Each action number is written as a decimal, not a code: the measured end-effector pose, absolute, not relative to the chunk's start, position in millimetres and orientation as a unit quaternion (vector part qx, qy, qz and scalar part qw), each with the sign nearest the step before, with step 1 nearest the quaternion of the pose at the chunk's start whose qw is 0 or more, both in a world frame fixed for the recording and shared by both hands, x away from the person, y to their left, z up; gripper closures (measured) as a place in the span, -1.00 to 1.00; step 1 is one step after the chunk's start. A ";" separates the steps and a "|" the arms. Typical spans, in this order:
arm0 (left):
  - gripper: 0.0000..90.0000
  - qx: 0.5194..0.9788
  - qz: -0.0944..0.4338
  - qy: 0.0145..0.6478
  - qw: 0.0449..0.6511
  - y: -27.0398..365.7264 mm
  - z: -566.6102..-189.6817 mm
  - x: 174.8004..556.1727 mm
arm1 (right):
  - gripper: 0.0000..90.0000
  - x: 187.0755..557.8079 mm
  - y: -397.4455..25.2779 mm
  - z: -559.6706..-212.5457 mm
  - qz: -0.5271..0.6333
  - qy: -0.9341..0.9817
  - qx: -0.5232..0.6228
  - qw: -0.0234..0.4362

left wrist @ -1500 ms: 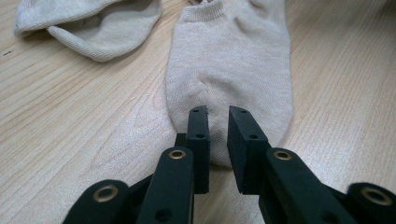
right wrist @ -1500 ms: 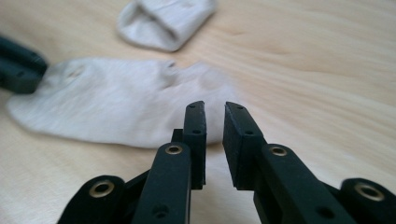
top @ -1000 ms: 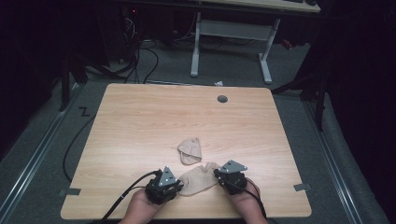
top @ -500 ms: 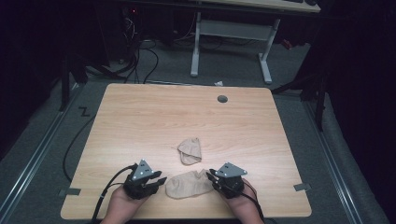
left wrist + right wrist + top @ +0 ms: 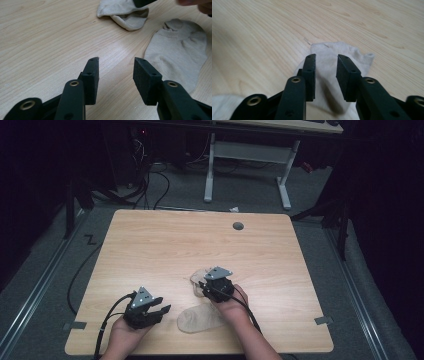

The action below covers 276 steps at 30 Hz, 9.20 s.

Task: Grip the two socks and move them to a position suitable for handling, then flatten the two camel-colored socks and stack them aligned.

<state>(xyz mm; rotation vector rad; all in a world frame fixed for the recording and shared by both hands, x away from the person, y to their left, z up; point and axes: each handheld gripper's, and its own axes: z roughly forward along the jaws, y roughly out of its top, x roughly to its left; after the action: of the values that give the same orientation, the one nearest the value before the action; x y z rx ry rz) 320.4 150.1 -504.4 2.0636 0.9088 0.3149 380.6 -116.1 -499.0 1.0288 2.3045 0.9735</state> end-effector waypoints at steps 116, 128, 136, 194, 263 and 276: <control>0.95 0.806 0.140 0.402 0.412 103.2 -519.2 370.4 | 0.88 358.8 -194.3 -502.3 0.418 0.776 0.424 0.209; 0.93 0.810 0.141 0.399 0.407 107.8 -525.7 370.4 | 0.48 380.9 -184.0 -521.7 0.364 0.794 0.442 0.204; 0.92 0.812 0.149 0.393 0.405 110.4 -526.2 369.0 | 0.43 383.6 -187.9 -528.8 0.361 0.797 0.455 0.166; 0.95 0.795 0.133 0.363 0.468 101.9 -498.4 358.0 | 0.90 339.2 -201.7 -495.9 0.414 0.777 0.415 0.228; 0.95 0.855 0.103 0.317 0.397 109.0 -499.3 278.4 | 0.89 281.1 -200.2 -507.8 0.380 0.826 0.361 0.207; 0.94 0.868 0.110 0.321 0.362 106.5 -513.5 287.6 | 0.88 285.7 -194.4 -519.2 0.343 0.846 0.361 0.189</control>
<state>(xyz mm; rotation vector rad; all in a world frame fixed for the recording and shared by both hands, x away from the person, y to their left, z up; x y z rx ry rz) 287.6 106.5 -513.5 2.2361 0.8277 0.2842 285.7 -194.4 -519.2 1.0147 2.3798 0.9643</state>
